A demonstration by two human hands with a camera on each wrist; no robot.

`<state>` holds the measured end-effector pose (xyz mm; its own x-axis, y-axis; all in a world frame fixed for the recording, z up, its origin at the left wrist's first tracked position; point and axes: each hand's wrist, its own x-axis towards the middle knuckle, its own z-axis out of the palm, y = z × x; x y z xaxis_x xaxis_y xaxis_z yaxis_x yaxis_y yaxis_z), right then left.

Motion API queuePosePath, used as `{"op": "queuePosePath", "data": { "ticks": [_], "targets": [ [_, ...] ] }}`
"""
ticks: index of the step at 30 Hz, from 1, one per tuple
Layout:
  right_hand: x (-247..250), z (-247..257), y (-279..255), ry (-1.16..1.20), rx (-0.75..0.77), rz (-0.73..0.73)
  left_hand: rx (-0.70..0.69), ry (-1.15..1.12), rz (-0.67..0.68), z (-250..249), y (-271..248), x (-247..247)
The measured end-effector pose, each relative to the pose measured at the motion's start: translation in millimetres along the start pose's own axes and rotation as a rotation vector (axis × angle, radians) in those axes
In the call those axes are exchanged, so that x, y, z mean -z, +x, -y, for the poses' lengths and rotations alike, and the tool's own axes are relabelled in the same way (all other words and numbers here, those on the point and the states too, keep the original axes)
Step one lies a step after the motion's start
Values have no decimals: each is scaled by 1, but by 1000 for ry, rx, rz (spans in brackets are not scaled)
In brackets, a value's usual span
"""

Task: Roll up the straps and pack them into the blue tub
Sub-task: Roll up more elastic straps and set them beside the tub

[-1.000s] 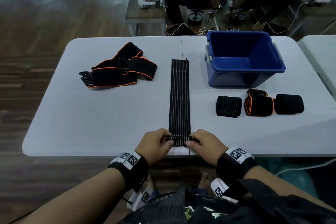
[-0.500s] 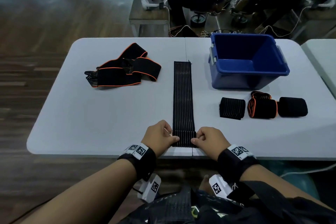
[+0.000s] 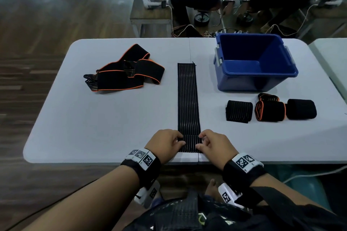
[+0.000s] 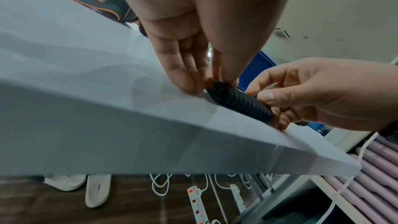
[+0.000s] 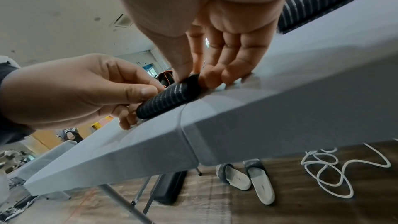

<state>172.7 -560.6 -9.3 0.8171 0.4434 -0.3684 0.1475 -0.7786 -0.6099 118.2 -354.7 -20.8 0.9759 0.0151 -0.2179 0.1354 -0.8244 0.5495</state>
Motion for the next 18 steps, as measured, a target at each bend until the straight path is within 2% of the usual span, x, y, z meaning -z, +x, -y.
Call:
{"op": "queuePosePath", "data": {
  "ticks": [5, 11, 14, 18],
  "targets": [
    [1, -9, 0, -55, 21, 64, -17, -80, 112, 11, -6, -2],
    [2, -13, 1, 0, 30, 66, 36, -217, 54, 14, -5, -6],
    [5, -12, 3, 42, 25, 70, 30, -199, 27, 12, -5, -3],
    [11, -4, 8, 131, -1, 44, 115, -204, 19, 11, 0, -3]
  ]
}}
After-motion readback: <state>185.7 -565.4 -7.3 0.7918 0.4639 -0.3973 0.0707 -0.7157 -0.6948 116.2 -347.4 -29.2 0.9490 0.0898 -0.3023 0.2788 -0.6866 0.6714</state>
